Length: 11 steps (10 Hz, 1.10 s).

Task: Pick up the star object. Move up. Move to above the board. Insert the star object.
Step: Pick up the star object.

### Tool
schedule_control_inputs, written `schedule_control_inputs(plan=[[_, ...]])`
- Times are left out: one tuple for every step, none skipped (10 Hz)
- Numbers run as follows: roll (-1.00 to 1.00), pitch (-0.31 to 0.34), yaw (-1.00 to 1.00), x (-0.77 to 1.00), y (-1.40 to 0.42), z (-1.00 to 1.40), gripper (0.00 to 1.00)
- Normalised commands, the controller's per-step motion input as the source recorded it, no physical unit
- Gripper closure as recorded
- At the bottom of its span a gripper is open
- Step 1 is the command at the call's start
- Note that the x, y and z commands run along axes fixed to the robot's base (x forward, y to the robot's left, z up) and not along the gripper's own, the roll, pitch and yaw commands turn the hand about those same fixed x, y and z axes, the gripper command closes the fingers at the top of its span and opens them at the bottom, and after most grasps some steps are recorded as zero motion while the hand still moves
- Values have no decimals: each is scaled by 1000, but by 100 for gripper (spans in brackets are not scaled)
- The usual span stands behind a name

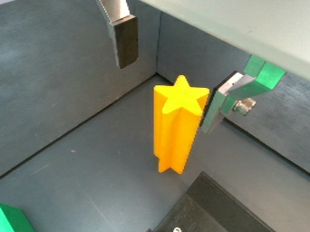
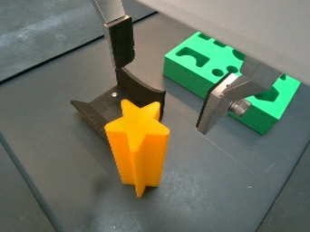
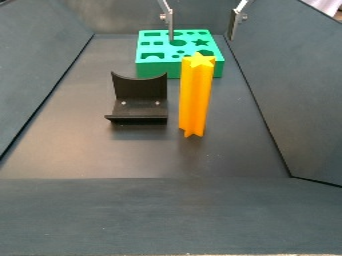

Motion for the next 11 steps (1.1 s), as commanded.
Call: schedule_control_inputs(plan=[[-37,0,0,6,14,0,0],[-34,0,0,0,6,-220,0],[-121,-20,563,-37,120,-400,0],[-101,-76,854,0,89,-500,0],[-70,-33,920,0,23,-560,0],[-23,0,869,0,43,-506,0],[0,0,897,0,200,-457,0],[0,0,903,-97,249,-397,0],[-30,0,783,-214,431,-306,0],[-34,-11,463,-246,257,-157,0],[0,0,11,0,0,-51,0]])
